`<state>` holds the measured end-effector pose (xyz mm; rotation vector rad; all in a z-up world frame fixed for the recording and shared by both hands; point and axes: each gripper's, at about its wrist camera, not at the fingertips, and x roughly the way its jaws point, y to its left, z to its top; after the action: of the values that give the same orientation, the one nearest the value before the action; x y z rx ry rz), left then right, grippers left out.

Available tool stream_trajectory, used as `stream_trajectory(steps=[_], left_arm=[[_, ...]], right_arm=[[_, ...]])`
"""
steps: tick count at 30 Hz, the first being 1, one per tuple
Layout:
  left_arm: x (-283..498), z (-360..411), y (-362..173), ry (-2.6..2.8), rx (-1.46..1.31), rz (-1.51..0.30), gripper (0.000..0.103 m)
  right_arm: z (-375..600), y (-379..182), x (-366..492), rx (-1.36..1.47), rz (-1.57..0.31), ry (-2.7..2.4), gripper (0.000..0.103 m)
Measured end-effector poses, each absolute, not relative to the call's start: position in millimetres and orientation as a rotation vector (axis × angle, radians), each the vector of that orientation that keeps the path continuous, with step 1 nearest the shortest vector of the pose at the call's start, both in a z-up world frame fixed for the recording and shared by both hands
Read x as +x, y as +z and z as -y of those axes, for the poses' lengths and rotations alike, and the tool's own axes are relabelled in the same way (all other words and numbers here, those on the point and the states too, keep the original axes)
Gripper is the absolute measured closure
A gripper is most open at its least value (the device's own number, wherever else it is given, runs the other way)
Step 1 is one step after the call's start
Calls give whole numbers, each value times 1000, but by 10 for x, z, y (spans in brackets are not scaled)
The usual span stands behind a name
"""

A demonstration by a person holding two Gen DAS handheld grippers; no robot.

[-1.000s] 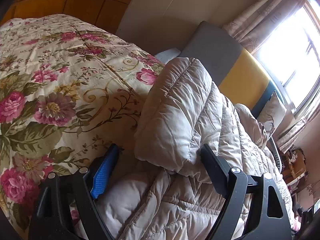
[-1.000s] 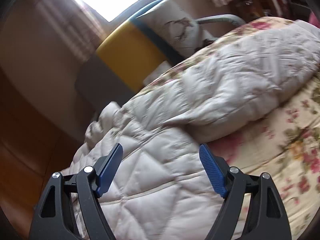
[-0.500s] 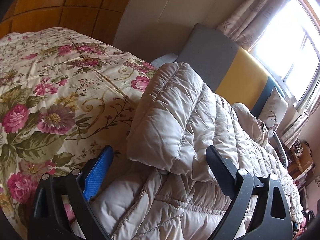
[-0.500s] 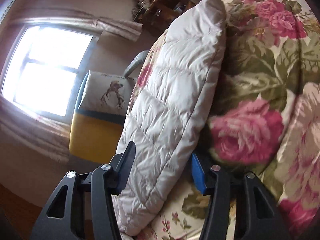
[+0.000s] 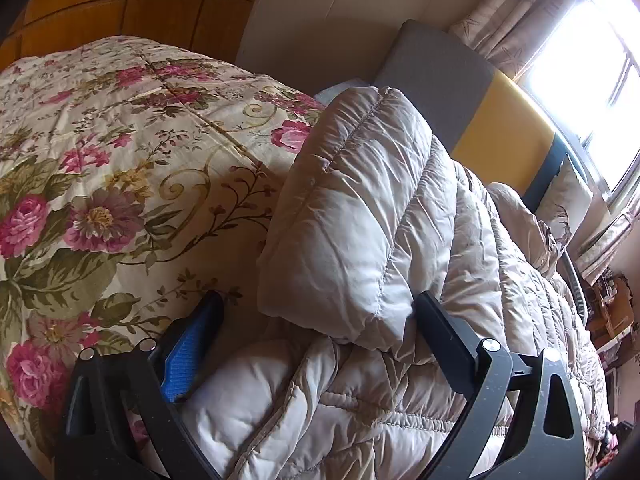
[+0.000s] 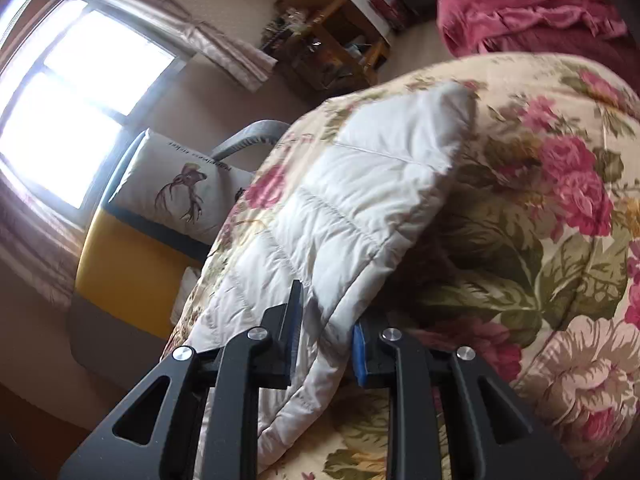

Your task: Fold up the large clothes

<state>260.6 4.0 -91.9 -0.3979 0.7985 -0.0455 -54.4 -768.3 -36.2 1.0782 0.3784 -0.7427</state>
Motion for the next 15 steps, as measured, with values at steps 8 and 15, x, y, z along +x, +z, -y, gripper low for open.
stream_trajectory(steps=[8,15], left_arm=[[2623,-62,-931,-52,-409,-802,6],[2619,-64,-938,-55,-417,-801,6]], right_arm=[[6435,378,386,603,-480,-533,81],[4842,523,1023,210,-574,-231,81]])
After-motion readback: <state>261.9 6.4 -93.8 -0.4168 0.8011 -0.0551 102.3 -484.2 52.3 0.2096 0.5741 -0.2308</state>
